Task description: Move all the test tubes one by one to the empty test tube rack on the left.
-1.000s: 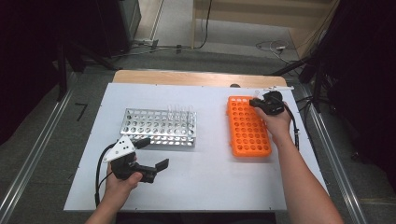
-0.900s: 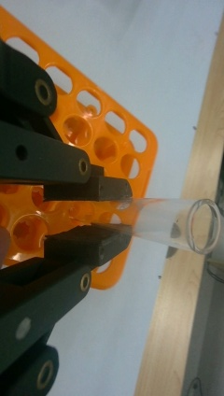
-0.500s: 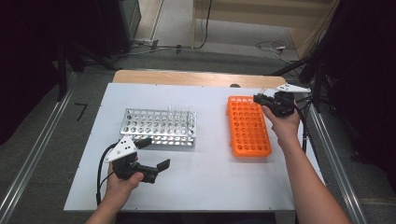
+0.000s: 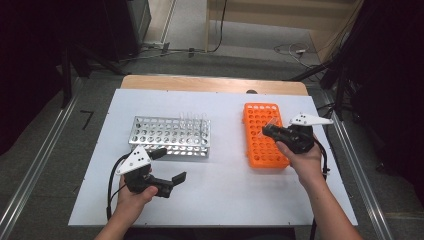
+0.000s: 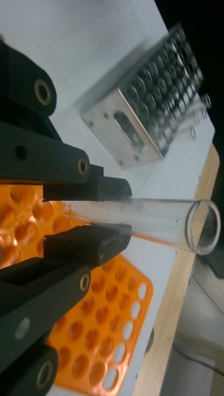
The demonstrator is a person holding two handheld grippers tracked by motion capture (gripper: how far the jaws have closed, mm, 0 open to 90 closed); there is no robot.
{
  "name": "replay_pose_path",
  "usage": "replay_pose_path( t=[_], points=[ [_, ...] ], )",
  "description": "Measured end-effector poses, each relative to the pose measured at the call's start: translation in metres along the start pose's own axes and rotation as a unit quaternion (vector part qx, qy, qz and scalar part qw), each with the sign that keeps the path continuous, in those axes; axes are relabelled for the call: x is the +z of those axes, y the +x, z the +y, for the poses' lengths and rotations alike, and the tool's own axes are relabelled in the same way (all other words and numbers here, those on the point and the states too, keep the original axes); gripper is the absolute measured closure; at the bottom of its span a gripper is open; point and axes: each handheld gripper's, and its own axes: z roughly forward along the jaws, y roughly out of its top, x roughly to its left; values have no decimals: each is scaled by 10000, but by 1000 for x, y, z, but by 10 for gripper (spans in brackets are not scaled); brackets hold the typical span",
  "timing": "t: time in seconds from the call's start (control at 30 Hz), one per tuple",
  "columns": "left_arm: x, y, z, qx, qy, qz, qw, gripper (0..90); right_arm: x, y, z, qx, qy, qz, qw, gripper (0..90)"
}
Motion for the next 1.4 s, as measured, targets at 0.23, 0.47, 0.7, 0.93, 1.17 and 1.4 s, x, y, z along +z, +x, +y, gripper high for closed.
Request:
replay_pose_path(
  t=[0.23,0.47,0.7,0.93,1.17,1.4],
  points=[
    [3,-4,2,7,-33,-38,10000,0,-9,37,-11,-194,5,415,9989,742],
    [7,-12,4,87,23,-152,9998,0,-6,70,-18,-429,53,739,9963,742],
    [11,-21,6,135,9,-310,9994,33,9,99,-27,-653,280,1070,9917,742],
    [18,-33,10,221,95,-259,9994,197,24,121,-31,-853,443,1313,9867,742],
    [24,-42,11,336,64,-589,9977,407,34,136,-32,-971,542,1477,9828,742],
    [32,-52,12,444,117,-795,9958,508,40,149,-33,-1070,613,1605,9793,742]
  ],
)
